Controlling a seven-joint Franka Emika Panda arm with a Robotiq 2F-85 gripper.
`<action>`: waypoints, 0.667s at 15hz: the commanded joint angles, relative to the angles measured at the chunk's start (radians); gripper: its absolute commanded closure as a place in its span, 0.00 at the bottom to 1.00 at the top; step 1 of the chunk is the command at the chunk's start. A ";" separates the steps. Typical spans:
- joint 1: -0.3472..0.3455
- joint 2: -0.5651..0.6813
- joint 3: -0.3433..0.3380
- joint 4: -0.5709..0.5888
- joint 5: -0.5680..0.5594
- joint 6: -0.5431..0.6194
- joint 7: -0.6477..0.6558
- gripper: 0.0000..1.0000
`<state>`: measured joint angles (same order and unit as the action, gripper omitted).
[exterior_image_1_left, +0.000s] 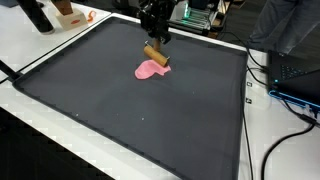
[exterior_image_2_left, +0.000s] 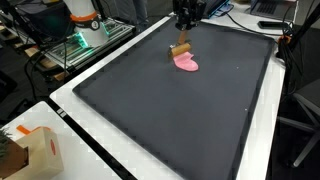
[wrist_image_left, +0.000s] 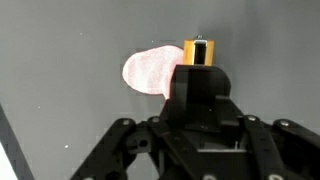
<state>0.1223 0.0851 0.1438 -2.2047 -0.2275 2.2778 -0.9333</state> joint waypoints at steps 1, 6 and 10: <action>-0.016 -0.008 -0.004 -0.049 0.016 0.080 -0.070 0.75; -0.033 0.012 -0.007 -0.071 0.031 0.144 -0.132 0.75; -0.039 0.031 -0.012 -0.072 0.011 0.178 -0.146 0.75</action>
<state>0.0930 0.0977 0.1406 -2.2539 -0.2221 2.4076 -1.0413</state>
